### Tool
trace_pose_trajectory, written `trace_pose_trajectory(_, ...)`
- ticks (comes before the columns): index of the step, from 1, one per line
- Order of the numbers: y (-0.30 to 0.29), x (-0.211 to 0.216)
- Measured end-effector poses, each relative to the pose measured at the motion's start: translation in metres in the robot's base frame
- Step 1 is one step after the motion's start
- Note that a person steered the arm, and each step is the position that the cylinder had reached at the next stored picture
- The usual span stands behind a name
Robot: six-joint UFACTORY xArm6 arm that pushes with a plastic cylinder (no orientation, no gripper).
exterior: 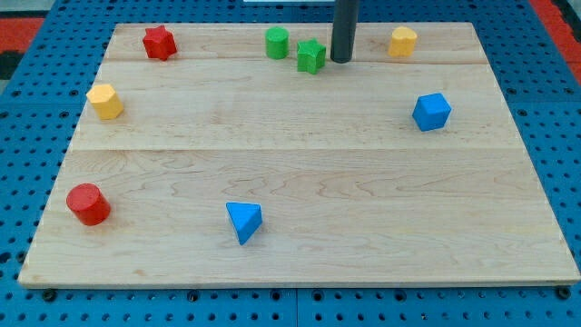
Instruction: Move the yellow heart to the yellow hexagon
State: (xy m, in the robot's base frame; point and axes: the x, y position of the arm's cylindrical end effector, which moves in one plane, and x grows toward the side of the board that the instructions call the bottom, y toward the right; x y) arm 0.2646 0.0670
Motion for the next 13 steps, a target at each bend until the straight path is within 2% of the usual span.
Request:
trace_pose_trajectory(3,-0.051,0.0)
trace_pose_trajectory(4,0.017,-0.055)
trace_pose_trajectory(6,0.148,-0.063)
trace_pose_trajectory(7,0.094,-0.04)
trace_pose_trajectory(8,0.016,-0.023)
trace_pose_trajectory(9,0.03,-0.005)
trace_pose_trajectory(10,0.046,0.031)
trace_pose_trajectory(11,0.085,0.042)
trace_pose_trajectory(12,0.042,0.068)
trace_pose_trajectory(13,-0.055,0.054)
